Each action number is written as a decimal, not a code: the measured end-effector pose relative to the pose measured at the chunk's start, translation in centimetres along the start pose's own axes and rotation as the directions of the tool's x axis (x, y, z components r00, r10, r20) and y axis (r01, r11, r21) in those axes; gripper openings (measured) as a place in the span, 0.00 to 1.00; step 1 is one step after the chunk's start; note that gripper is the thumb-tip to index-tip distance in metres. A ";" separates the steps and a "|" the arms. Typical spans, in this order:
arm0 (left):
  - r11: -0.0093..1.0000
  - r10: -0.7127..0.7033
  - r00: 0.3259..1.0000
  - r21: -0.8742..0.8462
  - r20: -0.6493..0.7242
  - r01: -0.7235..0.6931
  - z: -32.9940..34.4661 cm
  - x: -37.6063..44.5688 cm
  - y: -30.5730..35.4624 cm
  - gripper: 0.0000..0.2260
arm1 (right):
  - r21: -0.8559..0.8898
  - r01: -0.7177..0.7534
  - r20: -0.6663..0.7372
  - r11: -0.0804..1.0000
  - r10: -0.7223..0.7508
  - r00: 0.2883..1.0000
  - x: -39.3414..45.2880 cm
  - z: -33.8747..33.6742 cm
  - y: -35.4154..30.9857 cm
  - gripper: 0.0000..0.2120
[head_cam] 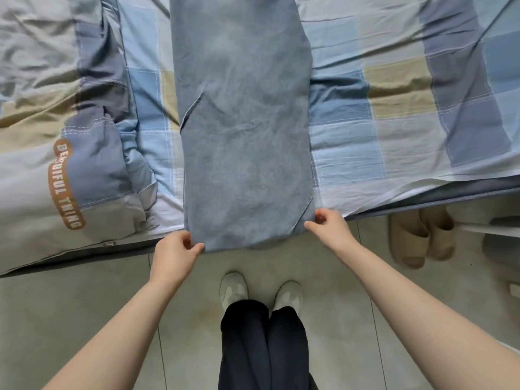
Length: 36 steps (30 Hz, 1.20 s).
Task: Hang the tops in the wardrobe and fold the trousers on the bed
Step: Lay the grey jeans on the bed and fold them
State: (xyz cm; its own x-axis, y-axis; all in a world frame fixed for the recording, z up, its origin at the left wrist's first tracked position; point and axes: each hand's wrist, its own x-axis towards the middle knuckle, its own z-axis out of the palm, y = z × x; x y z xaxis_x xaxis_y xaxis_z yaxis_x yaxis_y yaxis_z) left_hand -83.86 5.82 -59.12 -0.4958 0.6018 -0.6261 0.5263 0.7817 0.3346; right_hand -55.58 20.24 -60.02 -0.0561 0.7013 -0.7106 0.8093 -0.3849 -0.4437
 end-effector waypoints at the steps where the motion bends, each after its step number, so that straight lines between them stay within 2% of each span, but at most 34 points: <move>1: 1.000 0.025 0.997 0.007 -0.077 -0.024 0.0 -0.2 0.4 0.09 | 0.014 0.007 -0.018 1.000 -0.007 1.000 0.0 -0.1 -0.1 0.09; 3: 0.993 -0.032 0.985 -0.117 -0.168 0.012 0.0 0.2 0.4 0.08 | 0.128 0.001 -0.014 0.992 0.001 1.000 -0.7 -0.1 -0.4 0.09; 5: 0.943 -0.137 0.982 -0.321 -0.129 0.089 0.0 0.8 0.0 0.07 | 0.213 0.029 0.026 0.977 -0.035 0.999 -1.3 -0.1 -0.6 0.13; 7: 0.885 -0.139 0.988 -0.456 -0.072 0.092 0.1 0.8 -0.5 0.08 | 0.261 0.042 0.067 0.965 -0.062 0.996 -1.8 0.2 -0.8 0.10; 8: 0.863 -0.131 0.990 -0.496 -0.048 0.090 0.1 0.6 -0.7 0.08 | 0.295 0.049 0.085 0.954 -0.077 0.993 -2.0 0.5 -0.8 0.12; 10: 0.835 -0.112 0.994 -0.542 -0.006 0.091 -0.3 0.4 -1.2 0.07 | 0.360 0.045 0.110 0.932 -0.090 0.990 -2.3 0.9 -0.9 0.17; 14: 0.782 -0.093 0.994 -0.612 0.065 0.113 -1.3 0.7 -2.1 0.08 | 0.455 0.056 0.177 0.889 -0.152 0.972 -2.6 1.0 -1.4 0.19; 18: 0.702 -0.076 0.992 -0.701 0.100 0.124 -1.4 0.9 -2.3 0.06 | 0.482 0.155 0.122 0.863 -0.241 0.963 -2.6 -0.3 -1.8 0.15; 22: 0.654 -0.072 0.996 -0.752 0.051 0.086 -1.1 0.2 -1.6 0.06 | 0.565 0.225 0.057 0.794 -0.310 0.949 -3.5 -1.5 -1.5 0.08; 24: 0.635 -0.075 0.996 -0.768 0.046 0.083 -0.8 -0.1 -1.4 0.04 | 0.541 0.165 0.170 0.825 -0.300 0.939 -4.1 -1.3 -1.1 0.05; 26: 0.664 -0.055 0.996 -0.742 0.069 0.088 -0.3 -0.4 -1.4 0.03 | 0.410 0.063 0.359 0.910 -0.224 0.906 -3.9 -0.5 0.0 0.13; 27: 0.691 -0.033 0.995 -0.717 0.094 0.091 -0.1 -0.6 -1.5 0.02 | 0.331 0.033 0.418 0.943 -0.178 0.891 -3.6 -0.3 0.4 0.13; 29: 0.766 -0.015 0.991 -0.635 0.136 0.099 0.1 -0.8 -1.5 0.09 | 0.217 0.059 0.452 0.974 -0.154 0.879 -3.1 -0.7 0.3 0.09; 31: 0.775 -0.055 0.987 -0.616 0.152 0.138 -0.2 -0.8 -1.5 0.14 | 0.196 0.132 0.409 0.972 -0.203 0.890 -3.0 -1.7 -0.3 0.08; 32: 0.705 -0.083 0.982 -0.687 0.170 0.178 -0.7 -0.9 -1.2 0.13 | 0.242 0.167 0.354 0.956 -0.247 0.902 -3.3 -2.3 -0.6 0.12; 33: 0.562 -0.098 0.975 -0.797 0.201 0.221 -1.3 -1.1 -1.0 0.12 | 0.338 0.176 0.292 0.924 -0.281 0.914 -3.8 -2.9 -0.6 0.18; 35: 0.242 -0.046 0.957 -0.927 0.285 0.287 -1.9 -1.7 -0.7 0.13 | 0.577 0.029 0.253 0.816 -0.212 0.944 -4.7 -3.9 0.0 0.33; 36: 0.199 -0.009 0.946 -0.927 0.324 0.319 -1.9 -2.4 -0.7 0.19 | 0.609 -0.063 0.286 0.790 -0.146 0.947 -5.3 -4.1 0.5 0.40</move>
State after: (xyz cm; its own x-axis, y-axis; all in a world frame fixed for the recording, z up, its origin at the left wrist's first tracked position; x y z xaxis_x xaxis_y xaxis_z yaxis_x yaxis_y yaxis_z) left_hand -84.36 4.12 -56.56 -0.2502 0.5093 -0.8234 -0.6934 0.4993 0.5195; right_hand -52.47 18.77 -54.23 -0.3385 0.5484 -0.7646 0.2869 -0.7138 -0.6389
